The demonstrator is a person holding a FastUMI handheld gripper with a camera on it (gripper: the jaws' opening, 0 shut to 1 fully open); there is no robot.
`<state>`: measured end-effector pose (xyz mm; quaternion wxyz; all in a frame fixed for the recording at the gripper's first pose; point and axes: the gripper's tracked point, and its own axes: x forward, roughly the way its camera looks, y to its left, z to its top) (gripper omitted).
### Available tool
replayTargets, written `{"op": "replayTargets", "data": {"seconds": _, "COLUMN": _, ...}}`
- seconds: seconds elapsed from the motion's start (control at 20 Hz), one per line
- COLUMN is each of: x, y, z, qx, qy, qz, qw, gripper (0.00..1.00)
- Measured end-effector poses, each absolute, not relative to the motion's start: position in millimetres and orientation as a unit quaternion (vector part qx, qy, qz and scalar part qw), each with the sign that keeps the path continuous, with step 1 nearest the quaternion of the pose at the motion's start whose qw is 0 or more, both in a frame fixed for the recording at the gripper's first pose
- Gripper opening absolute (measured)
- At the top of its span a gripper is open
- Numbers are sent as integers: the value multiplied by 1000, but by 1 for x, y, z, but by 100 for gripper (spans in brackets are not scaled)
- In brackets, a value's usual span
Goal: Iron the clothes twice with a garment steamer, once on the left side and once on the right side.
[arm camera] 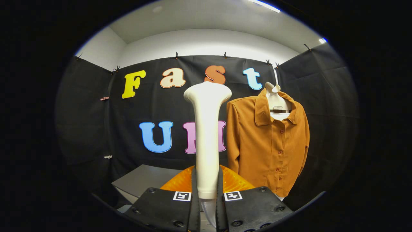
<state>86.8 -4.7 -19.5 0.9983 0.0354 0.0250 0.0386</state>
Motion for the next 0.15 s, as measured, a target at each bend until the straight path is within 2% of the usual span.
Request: {"op": "replayTargets", "data": {"seconds": 0.15, "x": 87, "y": -5, "z": -20, "qx": 36, "qy": 25, "qz": 37, "qw": 998, "gripper": 22}}
